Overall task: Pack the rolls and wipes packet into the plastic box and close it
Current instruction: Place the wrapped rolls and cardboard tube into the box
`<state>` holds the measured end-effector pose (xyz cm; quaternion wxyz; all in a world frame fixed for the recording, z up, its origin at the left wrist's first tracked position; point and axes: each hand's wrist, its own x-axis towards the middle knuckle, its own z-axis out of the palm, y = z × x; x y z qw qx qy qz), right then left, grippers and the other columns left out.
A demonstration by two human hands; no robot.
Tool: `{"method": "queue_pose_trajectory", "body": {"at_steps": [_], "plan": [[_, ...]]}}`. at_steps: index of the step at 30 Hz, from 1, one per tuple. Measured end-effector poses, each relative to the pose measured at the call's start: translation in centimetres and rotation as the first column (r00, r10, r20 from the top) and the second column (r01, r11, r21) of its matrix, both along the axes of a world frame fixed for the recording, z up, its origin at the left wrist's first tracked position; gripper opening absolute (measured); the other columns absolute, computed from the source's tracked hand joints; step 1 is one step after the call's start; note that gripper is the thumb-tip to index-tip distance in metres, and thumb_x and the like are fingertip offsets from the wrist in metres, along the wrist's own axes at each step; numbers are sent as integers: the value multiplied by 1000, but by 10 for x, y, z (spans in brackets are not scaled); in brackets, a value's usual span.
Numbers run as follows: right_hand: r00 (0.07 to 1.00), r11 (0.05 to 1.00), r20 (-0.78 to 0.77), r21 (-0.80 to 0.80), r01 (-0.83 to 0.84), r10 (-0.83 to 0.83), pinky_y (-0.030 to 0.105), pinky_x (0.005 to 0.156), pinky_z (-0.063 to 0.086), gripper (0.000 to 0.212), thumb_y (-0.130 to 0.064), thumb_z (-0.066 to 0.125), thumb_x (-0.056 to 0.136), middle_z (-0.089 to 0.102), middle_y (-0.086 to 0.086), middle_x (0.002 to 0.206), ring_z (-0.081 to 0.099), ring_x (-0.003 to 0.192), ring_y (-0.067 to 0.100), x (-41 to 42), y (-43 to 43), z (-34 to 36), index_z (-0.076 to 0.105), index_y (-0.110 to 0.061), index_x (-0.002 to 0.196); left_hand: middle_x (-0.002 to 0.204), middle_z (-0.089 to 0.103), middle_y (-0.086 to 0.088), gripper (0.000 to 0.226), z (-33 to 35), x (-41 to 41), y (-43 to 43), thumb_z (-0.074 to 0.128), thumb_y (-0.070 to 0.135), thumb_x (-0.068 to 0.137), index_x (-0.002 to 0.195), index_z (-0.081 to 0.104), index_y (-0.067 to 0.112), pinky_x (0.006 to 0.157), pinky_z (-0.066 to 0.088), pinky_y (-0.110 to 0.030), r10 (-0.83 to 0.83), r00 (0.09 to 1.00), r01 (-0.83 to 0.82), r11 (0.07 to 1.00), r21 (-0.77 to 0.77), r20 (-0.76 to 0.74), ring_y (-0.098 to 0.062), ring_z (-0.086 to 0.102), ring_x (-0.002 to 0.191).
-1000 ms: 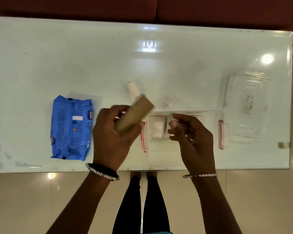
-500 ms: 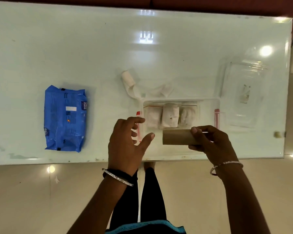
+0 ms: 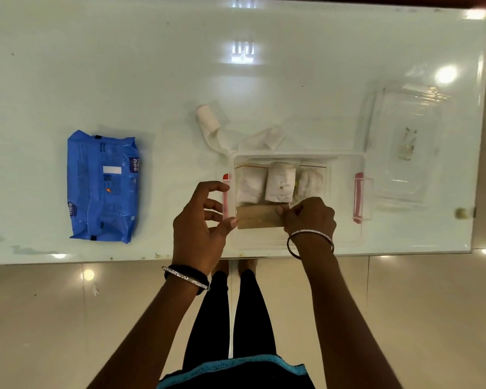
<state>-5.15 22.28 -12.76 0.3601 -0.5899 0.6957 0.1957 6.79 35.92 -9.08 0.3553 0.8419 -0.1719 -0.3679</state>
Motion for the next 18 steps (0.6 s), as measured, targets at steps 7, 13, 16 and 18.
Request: {"method": "queue_pose_trajectory", "body": {"at_steps": [7, 13, 16, 18], "plan": [[988, 989, -78, -55, -137, 133, 29, 73, 33, 40, -41, 72, 84, 67, 16, 107, 61, 107, 37, 8, 3, 7, 65, -5, 101, 82, 64, 14, 56, -2, 2, 0, 82, 12, 70, 107, 52, 42, 60, 53, -13, 0, 1000, 0, 1000, -7, -23, 5, 64, 74], [941, 865, 136, -452, -220, 310, 26, 61, 39, 31, -39, 64, 88, 65, -2, 62, 66, 68, 24, 17, -19, 43, 70, -15, 69, 94, 69, 5, 7, -6, 25, -10, 71, 26, 84, 89, 68, 23, 52, 61, -34, 201, 977, -207, 974, -94, -75, -15, 69, 79], [842, 785, 336, -600, -154, 422, 26, 56, 43, 28, -32, 66, 90, 64, -6, 57, 61, 56, 12, 41, -31, 54, 68, -14, 68, 85, 70, 3, 6, -17, 56, -30, 67, 28, 87, 86, 67, 22, 55, 61, -38, 327, 944, -330, 939, -92, -52, -20, 70, 79], [795, 759, 400, -641, -114, 457, 26, 60, 50, 25, -29, 66, 90, 68, -6, 63, 63, 59, 9, 57, -39, 53, 69, -14, 71, 83, 69, 2, 7, -32, 80, -47, 66, 29, 87, 87, 67, 21, 62, 62, -43, 361, 930, -365, 929, -58, -72, -22, 70, 77]]}}
